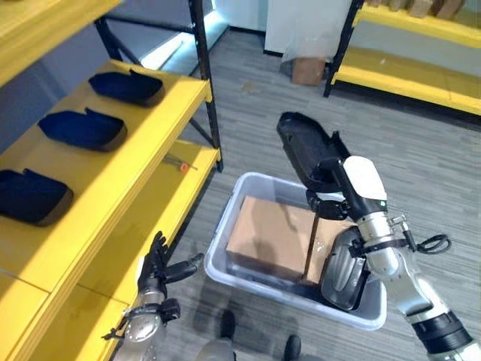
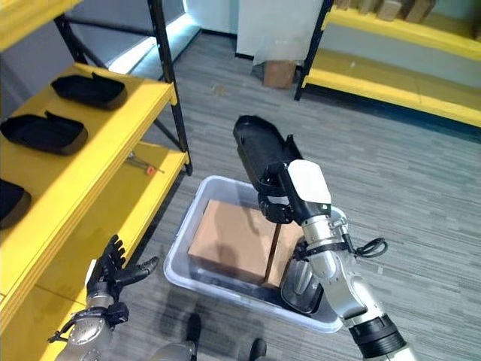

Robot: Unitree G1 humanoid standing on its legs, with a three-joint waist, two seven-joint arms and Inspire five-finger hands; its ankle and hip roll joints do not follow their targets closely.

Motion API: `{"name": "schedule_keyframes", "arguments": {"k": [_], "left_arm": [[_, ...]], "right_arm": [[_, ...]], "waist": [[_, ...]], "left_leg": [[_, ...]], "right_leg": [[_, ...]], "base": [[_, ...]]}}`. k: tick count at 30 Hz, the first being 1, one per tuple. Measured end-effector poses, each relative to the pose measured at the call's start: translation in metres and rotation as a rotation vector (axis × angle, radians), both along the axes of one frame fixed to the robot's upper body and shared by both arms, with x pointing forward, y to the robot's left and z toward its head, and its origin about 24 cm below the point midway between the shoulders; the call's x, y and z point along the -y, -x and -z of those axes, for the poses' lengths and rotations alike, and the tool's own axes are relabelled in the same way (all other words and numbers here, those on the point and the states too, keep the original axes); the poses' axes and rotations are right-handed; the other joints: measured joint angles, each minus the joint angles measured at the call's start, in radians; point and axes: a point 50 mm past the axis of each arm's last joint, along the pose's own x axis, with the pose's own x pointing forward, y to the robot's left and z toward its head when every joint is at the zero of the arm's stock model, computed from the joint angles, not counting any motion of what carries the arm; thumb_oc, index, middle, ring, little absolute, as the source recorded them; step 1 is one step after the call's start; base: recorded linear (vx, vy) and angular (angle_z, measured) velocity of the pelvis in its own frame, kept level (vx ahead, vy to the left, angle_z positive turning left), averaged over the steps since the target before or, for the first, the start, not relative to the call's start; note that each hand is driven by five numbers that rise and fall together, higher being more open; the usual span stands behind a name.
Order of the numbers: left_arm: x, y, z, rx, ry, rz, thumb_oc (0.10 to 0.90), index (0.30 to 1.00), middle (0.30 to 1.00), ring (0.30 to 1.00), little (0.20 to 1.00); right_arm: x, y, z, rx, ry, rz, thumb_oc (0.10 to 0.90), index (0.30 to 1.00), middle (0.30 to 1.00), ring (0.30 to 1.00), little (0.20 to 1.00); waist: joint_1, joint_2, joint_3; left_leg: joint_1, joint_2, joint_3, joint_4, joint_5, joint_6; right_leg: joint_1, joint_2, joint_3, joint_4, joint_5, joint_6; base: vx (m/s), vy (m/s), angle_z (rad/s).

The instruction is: Move parts from the plastic box to the shelf.

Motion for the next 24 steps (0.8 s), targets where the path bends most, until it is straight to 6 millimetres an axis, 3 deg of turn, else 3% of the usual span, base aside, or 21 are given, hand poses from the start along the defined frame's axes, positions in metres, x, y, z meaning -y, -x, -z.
{"name": "schedule_keyframes", "arguments": {"k": [9,14,16,17,18,19,20,21,22,24], "left_arm": [[0.008,0.032,0.023,-0.102,0.061,-0.052,0.900,1.000,1.000,1.000,1.000],[0.013,0.039,0.030,-0.135,0.088,-0.063,0.900,1.000,1.000,1.000,1.000],[0.017,0.037,0.031,-0.131,0.103,-0.067,0.900,1.000,1.000,1.000,1.000],[0.017,0.037,0.031,-0.131,0.103,-0.067,0.900,1.000,1.000,1.000,1.000],[0.025,0.031,0.033,-0.132,0.116,-0.040,0.900,1.000,1.000,1.000,1.000],[0.030,0.026,0.033,-0.124,0.123,-0.023,0.900,1.000,1.000,1.000,1.000],[0.033,0.021,0.031,-0.110,0.127,-0.010,0.900,1.000,1.000,1.000,1.000],[0.031,0.021,0.036,-0.142,0.117,-0.008,0.900,1.000,1.000,1.000,1.000],[0.028,0.022,0.037,-0.148,0.111,-0.019,0.900,1.000,1.000,1.000,1.000],[0.026,0.024,0.038,-0.154,0.111,-0.028,0.900,1.000,1.000,1.000,1.000]], "right_arm": [[0.003,0.017,0.025,-0.136,-0.086,-0.030,0.400,0.300,0.300,0.300,0.300],[0.003,0.015,0.022,-0.137,-0.106,-0.041,0.400,0.300,0.300,0.300,0.300],[0.007,0.015,0.020,-0.123,-0.093,-0.030,0.400,0.300,0.300,0.300,0.300],[0.007,0.015,0.020,-0.123,-0.093,-0.030,0.400,0.300,0.300,0.300,0.300],[0.017,0.015,0.017,-0.104,-0.070,0.004,0.400,0.300,0.300,0.300,0.300],[0.025,0.015,0.015,-0.096,-0.059,0.031,0.400,0.300,0.300,0.300,0.300],[0.030,0.014,0.011,-0.082,-0.043,0.046,0.400,0.300,0.300,0.300,0.300],[0.031,0.016,0.013,-0.078,-0.072,0.067,0.400,0.300,0.300,0.300,0.300],[0.028,0.015,0.013,-0.073,-0.088,0.062,0.400,0.300,0.300,0.300,0.300],[0.026,0.015,0.014,-0.076,-0.097,0.061,0.400,0.300,0.300,0.300,0.300]], "waist": [[-0.021,0.016,-0.022],[0.008,0.045,-0.028],[0.017,0.070,-0.027],[0.017,0.070,-0.027],[0.027,0.116,-0.017],[0.037,0.131,-0.009],[0.054,0.132,0.010],[0.058,0.096,0.035],[0.062,0.070,0.052],[0.058,0.054,0.066]], "left_leg": [[0.019,0.036,0.024,0.000,0.004,-0.016],[-0.001,0.070,0.007,0.005,0.020,-0.040],[-0.045,0.076,-0.047,0.015,0.045,-0.055],[-0.045,0.076,-0.047,0.015,0.045,-0.055],[-0.135,0.064,-0.139,0.017,0.135,-0.124],[-0.169,0.059,-0.164,-0.003,0.208,-0.174],[-0.199,0.064,-0.122,-0.008,0.175,-0.190],[-0.204,0.051,0.104,0.059,0.001,-0.046],[-0.187,0.062,0.107,0.125,-0.023,-0.057],[-0.131,0.115,0.076,0.259,-0.071,-0.089]], "right_leg": [[0.021,0.036,0.030,-0.034,0.026,-0.021],[0.019,0.080,0.024,-0.046,0.035,-0.036],[0.008,0.099,-0.021,-0.046,0.038,-0.045],[0.008,0.099,-0.021,-0.046,0.038,-0.045],[-0.020,0.121,-0.117,-0.038,0.041,-0.058],[-0.048,0.114,-0.154,-0.016,0.017,-0.085],[-0.073,0.088,-0.225,-0.004,0.042,-0.121],[-0.075,0.034,-0.276,-0.021,0.067,-0.123],[-0.083,0.002,-0.288,-0.014,0.071,-0.123],[-0.073,-0.032,-0.325,-0.004,0.077,-0.116]], "base": [[0.00,-0.098,-0.11],[-0.13,-0.131,0.08],[-0.26,-0.075,0.47],[-0.22,-0.018,1.27],[-0.29,-0.013,1.61],[-0.20,-0.018,1.93],[-0.23,0.001,1.68],[-0.14,0.034,1.26],[-0.17,0.063,1.16],[-0.01,0.093,0.68]]}}
